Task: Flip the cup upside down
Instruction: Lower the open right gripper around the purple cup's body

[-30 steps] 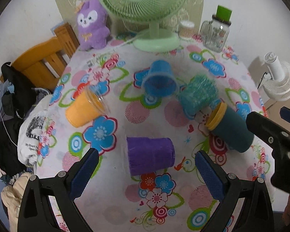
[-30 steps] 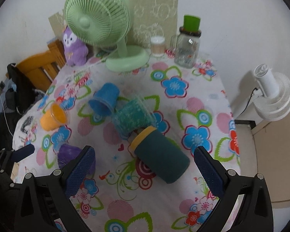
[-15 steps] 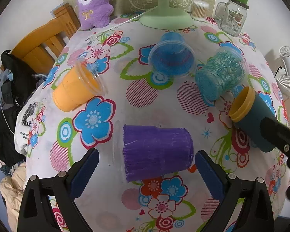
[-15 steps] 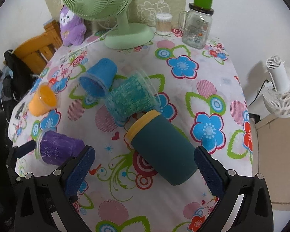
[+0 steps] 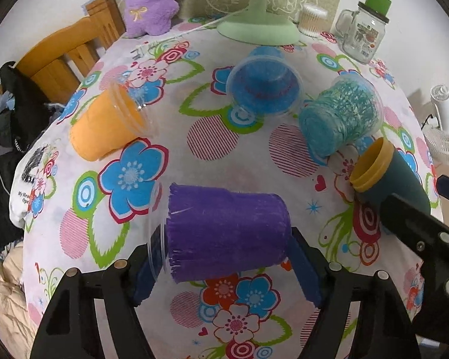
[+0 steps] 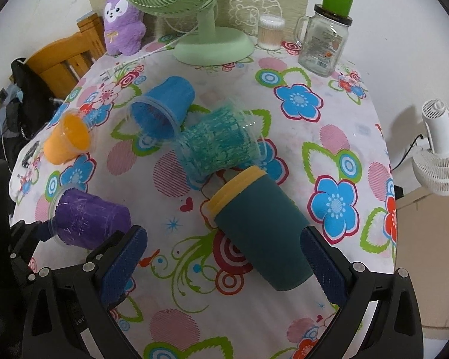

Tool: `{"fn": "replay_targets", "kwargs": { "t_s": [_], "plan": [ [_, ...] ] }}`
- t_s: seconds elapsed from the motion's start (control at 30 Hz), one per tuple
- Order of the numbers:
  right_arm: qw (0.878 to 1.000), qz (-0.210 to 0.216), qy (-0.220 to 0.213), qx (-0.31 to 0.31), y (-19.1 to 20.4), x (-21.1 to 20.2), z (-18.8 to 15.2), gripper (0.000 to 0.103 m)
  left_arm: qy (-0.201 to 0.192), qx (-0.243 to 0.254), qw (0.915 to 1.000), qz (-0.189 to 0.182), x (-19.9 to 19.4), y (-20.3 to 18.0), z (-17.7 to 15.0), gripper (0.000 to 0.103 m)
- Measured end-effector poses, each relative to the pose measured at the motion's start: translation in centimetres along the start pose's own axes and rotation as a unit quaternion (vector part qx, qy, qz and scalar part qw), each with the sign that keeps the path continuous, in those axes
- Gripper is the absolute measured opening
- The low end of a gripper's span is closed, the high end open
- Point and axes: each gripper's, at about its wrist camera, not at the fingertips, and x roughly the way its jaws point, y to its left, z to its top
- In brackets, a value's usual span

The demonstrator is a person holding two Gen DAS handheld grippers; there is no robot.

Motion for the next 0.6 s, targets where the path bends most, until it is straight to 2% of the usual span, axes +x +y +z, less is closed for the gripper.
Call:
{"fn": "replay_targets", "kwargs": {
  "t_s": [0.17, 0.33, 0.5, 0.6],
  "plan": [
    [1.000, 0.011, -0.003, -0.014, 0.4, -0.6, 0.1, 0.103, -0.005, -0.031, 0.9995, 0.010, -0.9, 0.3, -0.4, 0.079],
    [0.998, 0.025, -0.005, -0.053, 1.4, -1.5, 0.2, 0.103, -0.006, -0.094, 0.9952, 0.026, -2.1, 0.9, -1.4, 0.079],
    [0.996, 0.031, -0.009, -0.087, 1.7, -2.0, 0.3, 0.103, 0.009, -0.172, 0.9847, 0.026, -3.0, 1.4, -2.9, 0.079],
    [0.995, 0.039, -0.007, -0.091, 1.3, -2.0, 0.2, 0.103, 0.029, -0.226, 0.9736, 0.008, -3.2, 1.9, -3.9, 0.079]
  ]
}}
